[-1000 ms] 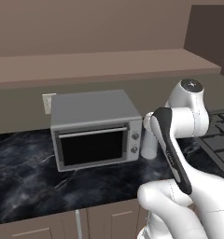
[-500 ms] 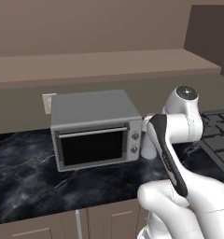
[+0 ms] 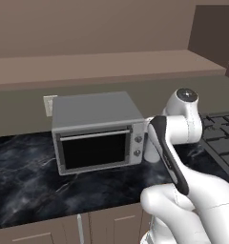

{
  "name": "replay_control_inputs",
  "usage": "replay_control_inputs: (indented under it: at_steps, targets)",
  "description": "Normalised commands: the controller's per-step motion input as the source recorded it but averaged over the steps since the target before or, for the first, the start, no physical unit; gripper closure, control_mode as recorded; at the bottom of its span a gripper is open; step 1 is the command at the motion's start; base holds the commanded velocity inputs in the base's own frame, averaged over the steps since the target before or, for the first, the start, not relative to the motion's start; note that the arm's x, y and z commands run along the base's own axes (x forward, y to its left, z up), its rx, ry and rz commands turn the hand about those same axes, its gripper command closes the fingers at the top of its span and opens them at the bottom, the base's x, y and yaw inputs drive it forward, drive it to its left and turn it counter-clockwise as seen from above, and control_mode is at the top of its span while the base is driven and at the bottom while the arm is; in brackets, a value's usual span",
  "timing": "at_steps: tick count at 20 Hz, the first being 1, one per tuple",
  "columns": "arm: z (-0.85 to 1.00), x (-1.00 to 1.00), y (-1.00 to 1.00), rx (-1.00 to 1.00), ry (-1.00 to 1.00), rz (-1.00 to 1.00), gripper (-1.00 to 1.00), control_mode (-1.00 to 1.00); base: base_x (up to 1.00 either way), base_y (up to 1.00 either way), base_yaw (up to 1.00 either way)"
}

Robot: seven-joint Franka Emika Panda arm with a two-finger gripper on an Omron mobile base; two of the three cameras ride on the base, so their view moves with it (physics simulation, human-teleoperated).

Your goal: There is a tray on the dining counter. Grab the cup, mug, and pitcher and place them on the tray. The pitcher may be placed next to the tray if it cannot fit the tray.

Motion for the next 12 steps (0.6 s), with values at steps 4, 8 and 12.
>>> replay_control_inputs:
  at_steps: [4,8,12]
  targets:
    - [-0.19,0.16,0.02,-0.01,0.00,0.00,-1.00,-1.00,0.00,0.00,0.00]
    - [-0.22,0.12,0.00,0.00,0.00,0.00,-1.00,-1.00,0.00,0.00,0.00]
    - [-0.26,0.13,0.00,0.00,0.00,0.00,-1.00,-1.00,0.00,0.00,0.00]
